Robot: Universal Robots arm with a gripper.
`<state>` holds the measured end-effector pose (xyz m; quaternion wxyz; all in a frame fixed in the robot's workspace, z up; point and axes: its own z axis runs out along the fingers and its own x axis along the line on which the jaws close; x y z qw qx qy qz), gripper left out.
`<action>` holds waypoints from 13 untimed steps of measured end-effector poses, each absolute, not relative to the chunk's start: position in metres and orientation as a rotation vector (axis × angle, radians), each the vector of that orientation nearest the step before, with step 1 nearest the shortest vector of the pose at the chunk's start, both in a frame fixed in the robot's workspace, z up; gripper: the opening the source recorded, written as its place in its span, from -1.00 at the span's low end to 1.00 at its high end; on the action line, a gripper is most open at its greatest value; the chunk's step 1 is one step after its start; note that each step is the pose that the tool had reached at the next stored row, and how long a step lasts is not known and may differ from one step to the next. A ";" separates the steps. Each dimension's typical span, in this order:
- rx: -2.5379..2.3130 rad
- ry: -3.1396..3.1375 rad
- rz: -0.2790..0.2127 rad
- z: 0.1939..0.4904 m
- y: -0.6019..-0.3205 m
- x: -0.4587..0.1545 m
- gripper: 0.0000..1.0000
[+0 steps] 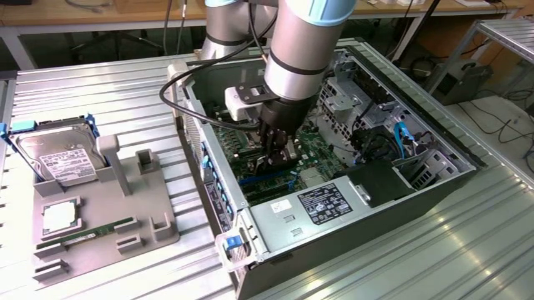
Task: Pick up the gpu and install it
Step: 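Insert the gpu into the slot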
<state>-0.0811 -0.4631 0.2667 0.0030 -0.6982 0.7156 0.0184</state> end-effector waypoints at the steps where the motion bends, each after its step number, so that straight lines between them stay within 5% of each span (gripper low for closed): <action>1: -2.188 2.243 0.060 0.266 -0.463 -0.081 -0.47; 13: -2.186 2.240 0.065 0.262 -0.462 -0.083 -0.47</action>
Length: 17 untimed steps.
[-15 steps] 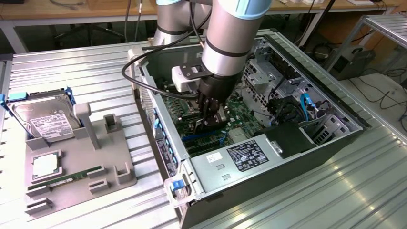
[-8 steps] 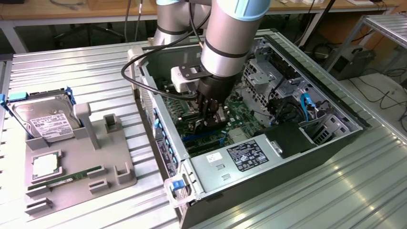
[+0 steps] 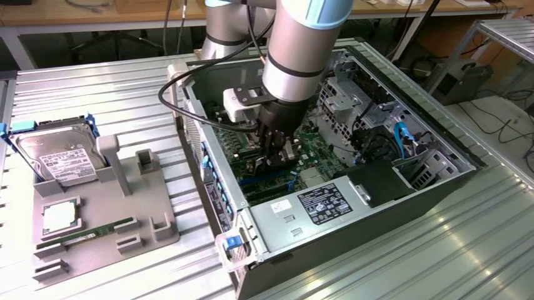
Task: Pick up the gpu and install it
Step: 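Insert the gpu into the slot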
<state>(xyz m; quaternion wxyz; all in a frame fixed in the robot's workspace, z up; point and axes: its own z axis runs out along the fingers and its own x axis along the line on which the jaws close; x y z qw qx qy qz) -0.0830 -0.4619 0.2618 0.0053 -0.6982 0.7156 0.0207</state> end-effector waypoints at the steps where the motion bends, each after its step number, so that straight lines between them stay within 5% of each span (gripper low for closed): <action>1: -2.186 2.240 0.065 0.262 -0.462 -0.083 -0.47; 17: -2.185 2.237 0.070 0.262 -0.460 -0.083 -0.47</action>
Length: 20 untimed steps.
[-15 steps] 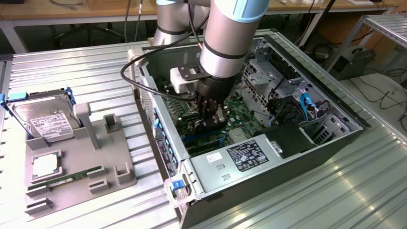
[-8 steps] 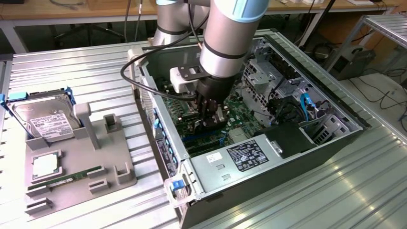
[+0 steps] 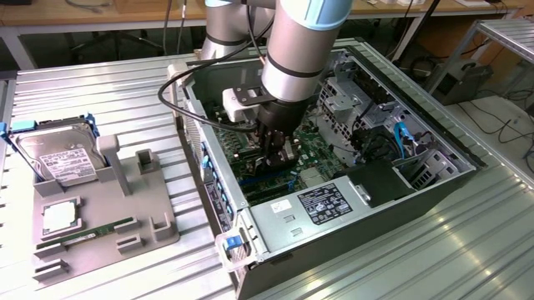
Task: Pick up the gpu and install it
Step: 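Insert the gpu into the slot, then press down on the gpu until it lock into place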
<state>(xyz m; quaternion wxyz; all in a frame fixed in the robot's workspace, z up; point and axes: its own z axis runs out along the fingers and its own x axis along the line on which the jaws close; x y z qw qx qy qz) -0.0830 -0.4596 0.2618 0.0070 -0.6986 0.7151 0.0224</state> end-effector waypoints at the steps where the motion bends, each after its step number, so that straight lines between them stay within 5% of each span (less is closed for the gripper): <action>1: -2.185 2.237 0.070 0.262 -0.460 -0.083 -0.47; 20: -2.186 2.238 0.068 0.269 -0.460 -0.083 -0.32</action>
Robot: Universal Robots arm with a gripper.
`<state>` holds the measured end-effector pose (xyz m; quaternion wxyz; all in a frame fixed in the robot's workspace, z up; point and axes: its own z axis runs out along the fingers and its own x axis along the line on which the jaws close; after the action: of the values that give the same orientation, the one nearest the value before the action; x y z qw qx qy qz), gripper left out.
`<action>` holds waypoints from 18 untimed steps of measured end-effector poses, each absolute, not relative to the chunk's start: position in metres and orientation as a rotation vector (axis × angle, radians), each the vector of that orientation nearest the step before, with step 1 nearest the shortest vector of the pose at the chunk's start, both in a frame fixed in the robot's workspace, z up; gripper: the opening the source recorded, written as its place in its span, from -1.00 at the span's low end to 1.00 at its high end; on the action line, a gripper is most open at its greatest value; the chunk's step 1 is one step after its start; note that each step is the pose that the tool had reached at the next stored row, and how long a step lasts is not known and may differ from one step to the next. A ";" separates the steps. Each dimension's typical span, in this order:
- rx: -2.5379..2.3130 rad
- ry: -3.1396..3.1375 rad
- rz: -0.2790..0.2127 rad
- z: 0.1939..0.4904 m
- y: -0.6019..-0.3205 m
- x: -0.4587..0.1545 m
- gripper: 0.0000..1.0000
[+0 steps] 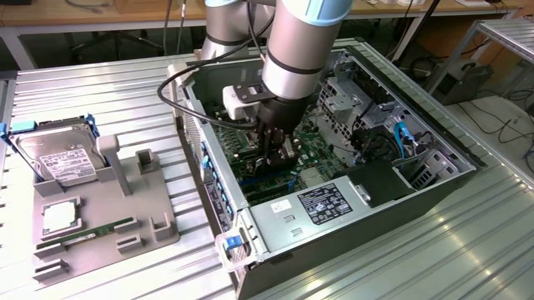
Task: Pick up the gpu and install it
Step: 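Press down on the gpu until it lock into place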
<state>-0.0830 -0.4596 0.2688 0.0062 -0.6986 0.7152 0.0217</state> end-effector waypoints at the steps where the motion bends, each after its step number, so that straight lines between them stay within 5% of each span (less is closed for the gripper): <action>1: -2.186 2.238 0.068 0.272 -0.460 -0.083 -0.32; 10: -2.187 2.239 0.067 0.283 -0.458 -0.083 -0.34; 14: -2.191 2.244 0.062 0.284 -0.457 -0.084 -0.73; 18: -2.193 2.246 0.058 0.283 -0.455 -0.088 -0.79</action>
<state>-0.0875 -0.4547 0.2832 0.0010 -0.6986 0.7152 0.0186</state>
